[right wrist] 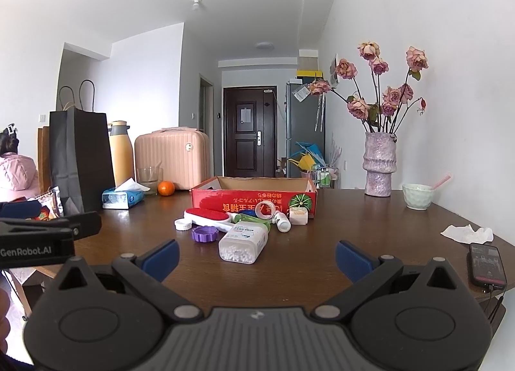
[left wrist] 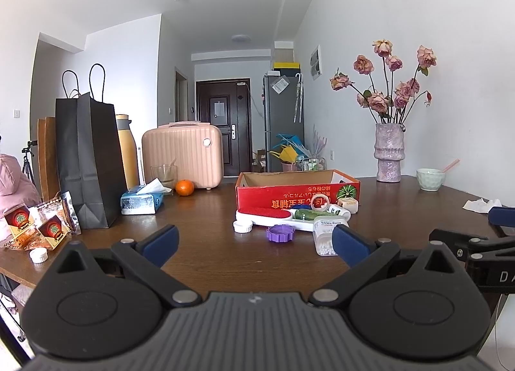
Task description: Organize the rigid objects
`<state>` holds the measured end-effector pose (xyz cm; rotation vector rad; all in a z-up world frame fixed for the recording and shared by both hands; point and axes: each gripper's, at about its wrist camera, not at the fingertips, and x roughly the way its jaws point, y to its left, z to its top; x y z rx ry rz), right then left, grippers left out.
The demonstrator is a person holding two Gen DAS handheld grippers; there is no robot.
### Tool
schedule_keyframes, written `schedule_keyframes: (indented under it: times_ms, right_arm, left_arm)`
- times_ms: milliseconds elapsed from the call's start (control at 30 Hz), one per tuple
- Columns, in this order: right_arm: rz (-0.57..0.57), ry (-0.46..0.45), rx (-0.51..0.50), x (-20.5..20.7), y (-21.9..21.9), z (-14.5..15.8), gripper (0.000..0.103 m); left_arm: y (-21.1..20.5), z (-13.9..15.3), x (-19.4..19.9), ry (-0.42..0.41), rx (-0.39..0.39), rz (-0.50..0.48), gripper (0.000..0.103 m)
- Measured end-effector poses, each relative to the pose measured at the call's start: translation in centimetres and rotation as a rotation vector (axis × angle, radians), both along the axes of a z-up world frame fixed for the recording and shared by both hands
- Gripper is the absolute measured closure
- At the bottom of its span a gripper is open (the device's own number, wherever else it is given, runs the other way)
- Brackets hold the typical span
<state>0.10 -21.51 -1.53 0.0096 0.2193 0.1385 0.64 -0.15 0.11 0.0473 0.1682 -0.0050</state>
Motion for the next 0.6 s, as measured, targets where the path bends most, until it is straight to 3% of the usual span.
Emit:
schedule_keyframes:
  times_ms: [600]
  right_arm:
    - [0.016, -0.015, -0.032, -0.18, 0.67, -0.48, 0.0]
  left_arm:
    - [-0.17, -0.18, 0.09, 0.006, 0.005, -0.005, 0.0]
